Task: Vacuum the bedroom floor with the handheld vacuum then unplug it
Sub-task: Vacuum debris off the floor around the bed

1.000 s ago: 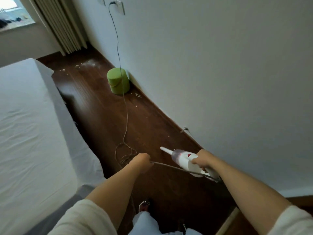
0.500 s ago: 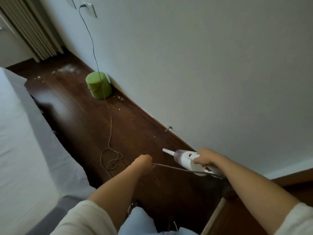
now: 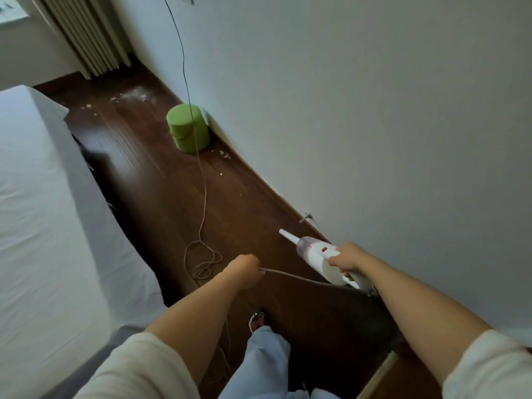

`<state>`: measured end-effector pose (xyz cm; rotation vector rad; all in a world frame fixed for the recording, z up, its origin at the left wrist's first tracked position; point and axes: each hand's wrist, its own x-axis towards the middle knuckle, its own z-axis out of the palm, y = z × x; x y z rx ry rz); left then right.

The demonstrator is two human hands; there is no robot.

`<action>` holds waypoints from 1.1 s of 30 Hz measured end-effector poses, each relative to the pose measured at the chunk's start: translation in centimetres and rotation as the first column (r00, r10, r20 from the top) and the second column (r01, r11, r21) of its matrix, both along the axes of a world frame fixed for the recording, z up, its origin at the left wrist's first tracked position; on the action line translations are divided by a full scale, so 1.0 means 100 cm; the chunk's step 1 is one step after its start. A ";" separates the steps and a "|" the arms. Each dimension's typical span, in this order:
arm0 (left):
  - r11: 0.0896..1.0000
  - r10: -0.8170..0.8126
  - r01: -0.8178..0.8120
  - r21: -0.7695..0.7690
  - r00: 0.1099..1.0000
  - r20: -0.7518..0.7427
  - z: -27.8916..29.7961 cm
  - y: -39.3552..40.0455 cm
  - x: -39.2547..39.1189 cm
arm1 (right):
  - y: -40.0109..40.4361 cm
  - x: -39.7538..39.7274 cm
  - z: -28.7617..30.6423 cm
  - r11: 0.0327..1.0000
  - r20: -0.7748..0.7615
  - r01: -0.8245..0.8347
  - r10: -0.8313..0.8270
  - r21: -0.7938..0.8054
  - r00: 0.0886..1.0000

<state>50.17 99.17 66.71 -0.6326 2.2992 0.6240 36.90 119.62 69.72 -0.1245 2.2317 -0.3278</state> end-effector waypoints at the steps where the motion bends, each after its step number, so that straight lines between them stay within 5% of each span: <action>1: 1.000 0.010 -0.010 0.008 1.000 0.003 0.000 -0.005 -0.004 | -0.006 -0.005 0.000 1.000 0.003 0.005 -0.005 0.000 1.000; 13: 0.999 0.032 -0.032 0.002 0.999 0.003 0.004 -0.060 -0.059 | -0.060 -0.050 -0.015 0.998 0.000 0.054 -0.054 -0.025 0.999; 33: 0.999 -0.026 0.028 0.040 0.999 -0.037 0.016 0.104 -0.075 | 0.109 -0.039 -0.007 0.997 -0.065 0.024 -0.019 0.070 0.998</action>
